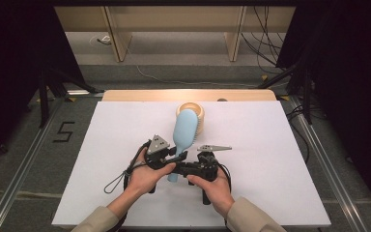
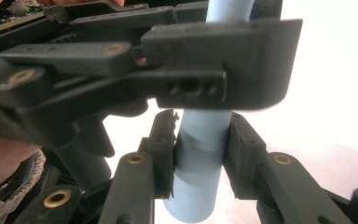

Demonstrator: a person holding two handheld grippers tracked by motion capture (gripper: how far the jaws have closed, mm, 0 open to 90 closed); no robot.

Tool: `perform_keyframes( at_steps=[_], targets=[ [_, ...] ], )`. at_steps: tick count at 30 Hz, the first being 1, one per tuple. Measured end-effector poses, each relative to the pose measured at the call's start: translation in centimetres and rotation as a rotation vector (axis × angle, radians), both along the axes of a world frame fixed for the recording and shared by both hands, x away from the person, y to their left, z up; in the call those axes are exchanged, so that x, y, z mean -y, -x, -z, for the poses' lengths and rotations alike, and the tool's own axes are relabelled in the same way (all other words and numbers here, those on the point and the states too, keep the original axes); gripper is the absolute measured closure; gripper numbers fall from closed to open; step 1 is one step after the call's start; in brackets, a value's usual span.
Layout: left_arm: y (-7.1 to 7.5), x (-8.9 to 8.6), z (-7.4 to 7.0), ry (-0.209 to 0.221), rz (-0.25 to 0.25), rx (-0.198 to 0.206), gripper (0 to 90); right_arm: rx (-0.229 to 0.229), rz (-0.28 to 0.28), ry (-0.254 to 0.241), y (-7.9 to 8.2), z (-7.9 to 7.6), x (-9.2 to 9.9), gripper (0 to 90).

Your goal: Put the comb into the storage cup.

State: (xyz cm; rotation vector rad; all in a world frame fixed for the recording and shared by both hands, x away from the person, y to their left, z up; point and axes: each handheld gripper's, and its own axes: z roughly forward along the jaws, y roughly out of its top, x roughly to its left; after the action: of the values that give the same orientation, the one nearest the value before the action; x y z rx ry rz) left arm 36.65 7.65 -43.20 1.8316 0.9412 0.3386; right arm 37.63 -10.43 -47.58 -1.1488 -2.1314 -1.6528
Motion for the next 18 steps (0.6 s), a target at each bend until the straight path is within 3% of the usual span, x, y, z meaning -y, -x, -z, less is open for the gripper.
perform_keyframes(
  at_steps=[7, 9, 13, 15, 18],
  targets=[
    [0.0, 0.1, 0.0, -0.029, 0.013, 0.009, 42.5, -0.004, 0.007, -0.002, -0.1, 0.0, 0.1, 67.2],
    [0.0, 0.2, -0.1, -0.025, 0.009, 0.012, 32.9, -0.006, 0.009, -0.002, -0.1, 0.0, 0.1, 67.2],
    [0.0, 0.1, -0.4, -0.015, 0.000, 0.012, 26.1, -0.009, 0.011, -0.004, 0.0, 0.0, 0.1, 67.2],
    [0.0, -0.1, -0.7, -0.014, -0.011, 0.017, 17.0, -0.011, 0.012, -0.004, -0.1, 0.0, 0.2, 67.2],
    [0.1, -0.3, -1.3, -0.023, -0.017, 0.028, 14.4, -0.010, 0.014, -0.003, -0.1, 0.0, 0.2, 67.2]
  ],
)
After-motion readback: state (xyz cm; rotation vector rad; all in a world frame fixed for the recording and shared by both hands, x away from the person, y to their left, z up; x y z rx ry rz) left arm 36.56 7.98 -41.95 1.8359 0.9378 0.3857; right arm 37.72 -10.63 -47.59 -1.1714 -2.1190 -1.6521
